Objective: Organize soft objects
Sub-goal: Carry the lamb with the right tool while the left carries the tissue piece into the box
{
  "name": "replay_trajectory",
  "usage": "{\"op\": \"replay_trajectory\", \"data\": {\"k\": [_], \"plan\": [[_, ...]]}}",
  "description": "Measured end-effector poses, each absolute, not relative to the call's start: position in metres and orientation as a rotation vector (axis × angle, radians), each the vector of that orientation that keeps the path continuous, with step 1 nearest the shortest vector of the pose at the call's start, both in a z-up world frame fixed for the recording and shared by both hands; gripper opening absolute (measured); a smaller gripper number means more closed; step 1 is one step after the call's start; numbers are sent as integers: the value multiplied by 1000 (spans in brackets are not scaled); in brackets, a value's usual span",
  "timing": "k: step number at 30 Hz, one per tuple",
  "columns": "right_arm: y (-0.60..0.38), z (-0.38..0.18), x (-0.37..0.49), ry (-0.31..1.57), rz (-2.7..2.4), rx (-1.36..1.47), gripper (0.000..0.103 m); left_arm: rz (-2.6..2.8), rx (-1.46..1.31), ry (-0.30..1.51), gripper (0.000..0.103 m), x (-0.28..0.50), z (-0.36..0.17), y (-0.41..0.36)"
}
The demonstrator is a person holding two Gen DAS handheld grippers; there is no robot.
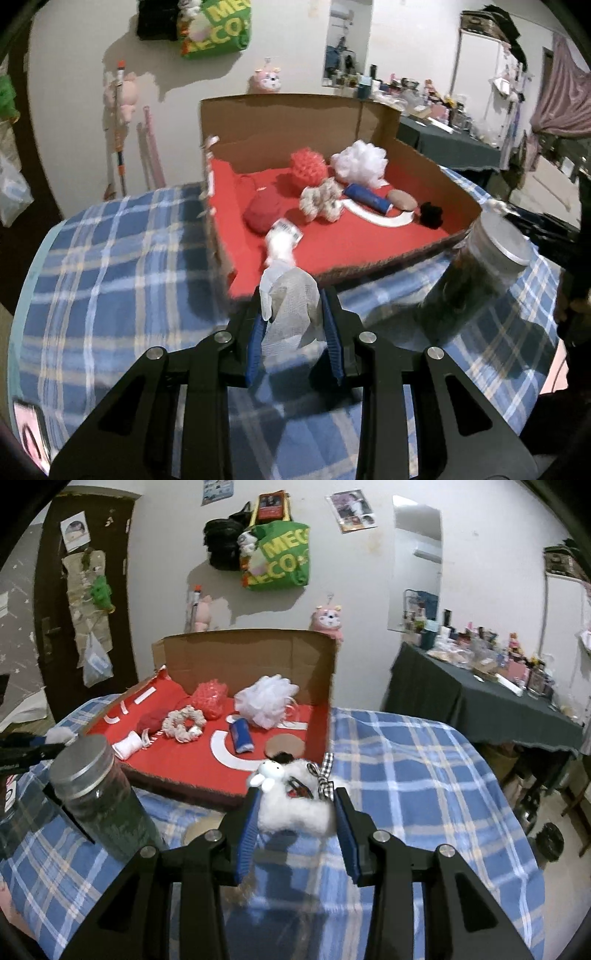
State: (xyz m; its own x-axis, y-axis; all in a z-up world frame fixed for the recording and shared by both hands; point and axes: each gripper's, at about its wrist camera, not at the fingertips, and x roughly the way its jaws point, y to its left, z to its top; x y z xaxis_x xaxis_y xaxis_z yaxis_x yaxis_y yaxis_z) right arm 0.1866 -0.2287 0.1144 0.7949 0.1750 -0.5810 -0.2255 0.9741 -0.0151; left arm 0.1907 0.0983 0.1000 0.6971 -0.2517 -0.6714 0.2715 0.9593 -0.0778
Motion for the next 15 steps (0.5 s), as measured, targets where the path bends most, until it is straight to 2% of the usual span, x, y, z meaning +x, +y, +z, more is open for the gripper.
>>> {"op": "replay_trajectory", "data": {"k": [15], "plan": [[-170,111,281,816,501,-198,42,-545,138,896,27,283,101,23]]}}
